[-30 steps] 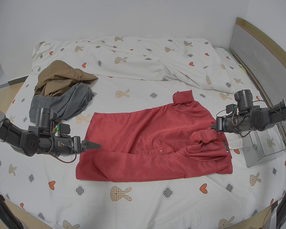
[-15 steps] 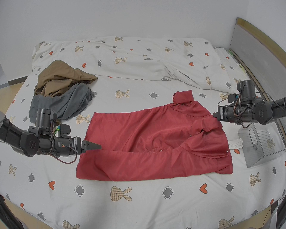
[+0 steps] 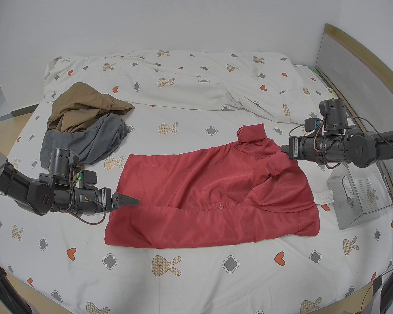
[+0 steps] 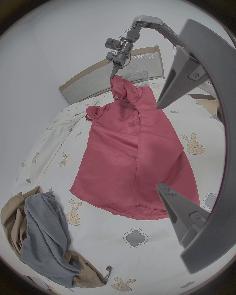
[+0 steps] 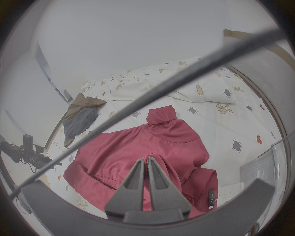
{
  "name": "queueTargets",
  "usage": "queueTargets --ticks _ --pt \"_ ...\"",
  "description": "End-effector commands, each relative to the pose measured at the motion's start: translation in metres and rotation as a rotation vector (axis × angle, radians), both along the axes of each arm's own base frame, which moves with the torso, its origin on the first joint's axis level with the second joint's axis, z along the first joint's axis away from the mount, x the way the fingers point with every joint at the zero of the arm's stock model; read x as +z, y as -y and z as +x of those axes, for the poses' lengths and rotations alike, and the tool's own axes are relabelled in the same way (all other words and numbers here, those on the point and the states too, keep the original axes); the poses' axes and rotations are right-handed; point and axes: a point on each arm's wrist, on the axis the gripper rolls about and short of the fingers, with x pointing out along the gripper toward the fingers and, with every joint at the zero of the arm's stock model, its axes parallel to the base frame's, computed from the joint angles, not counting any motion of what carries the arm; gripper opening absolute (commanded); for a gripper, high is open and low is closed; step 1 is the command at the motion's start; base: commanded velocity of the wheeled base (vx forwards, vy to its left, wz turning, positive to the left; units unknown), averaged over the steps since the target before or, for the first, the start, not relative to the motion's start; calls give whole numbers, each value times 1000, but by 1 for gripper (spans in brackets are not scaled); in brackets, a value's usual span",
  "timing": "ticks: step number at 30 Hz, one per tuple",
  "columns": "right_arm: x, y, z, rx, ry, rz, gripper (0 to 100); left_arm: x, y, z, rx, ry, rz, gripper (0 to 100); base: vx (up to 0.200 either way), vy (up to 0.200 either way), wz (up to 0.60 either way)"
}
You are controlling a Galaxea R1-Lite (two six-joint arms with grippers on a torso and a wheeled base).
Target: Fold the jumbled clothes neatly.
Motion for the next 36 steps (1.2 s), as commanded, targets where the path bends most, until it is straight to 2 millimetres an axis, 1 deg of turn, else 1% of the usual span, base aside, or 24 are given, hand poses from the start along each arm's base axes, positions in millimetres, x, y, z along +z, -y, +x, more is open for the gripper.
queueTargets --ticks 1,5,6,10,11,12,13,15,17,19,20,21,23,26,27,29,31,36 --pt "5 -7 -9 6 10 -9 0 0 0 0 1 0 -1 100 0 0 0" --pt "-6 -7 -13 6 -14 -60 0 0 0 0 1 0 -1 100 0 0 0" --pt "-9 -7 -15 8 -23 -68 100 0 0 0 1 -1 0 100 0 0 0" --pt "-24 -4 -25 19 -82 -93 100 0 0 0 1 -1 0 100 0 0 0" --pt "-33 -1 -27 22 -104 -113 100 0 0 0 1 -1 0 100 0 0 0" --pt "-33 -1 -27 22 -104 -113 100 0 0 0 1 -1 0 100 0 0 0" --pt "-37 3 -26 14 -112 -119 100 0 0 0 1 0 -1 100 0 0 0" --pt "-35 7 -25 5 -107 -115 100 0 0 0 0 1 0 100 0 0 0" --pt "-33 12 -21 -4 -98 -111 100 0 0 0 0 1 0 100 0 0 0" --pt "-31 12 -19 -3 -93 -108 100 0 0 0 0 1 0 100 0 0 0" --pt "-34 11 -15 -6 -99 -104 100 1 0 0 0 3 0 100 0 0 0" --pt "-39 11 -10 -5 -110 -104 100 1 0 0 0 3 0 100 0 0 0" --pt "-56 8 2 -2 -165 -86 100 1 0 0 0 3 0 100 0 0 0" --pt "-69 2 12 -43 -221 -6 100 1 0 -1 0 4 0 100 0 0 0" --pt "-69 2 12 -43 -221 -6 100 1 0 -1 0 4 0 100 0 0 0" --pt "-71 -10 22 -116 -266 117 100 -1 0 -1 1 10 -1 100 0 0 0" --pt "-69 -18 26 -153 -299 180 100 -1 0 -1 0 15 -1 100 0 0 0" --pt "-55 -21 35 -208 -349 240 100 -1 0 -2 0 15 -1 100 0 0 0"
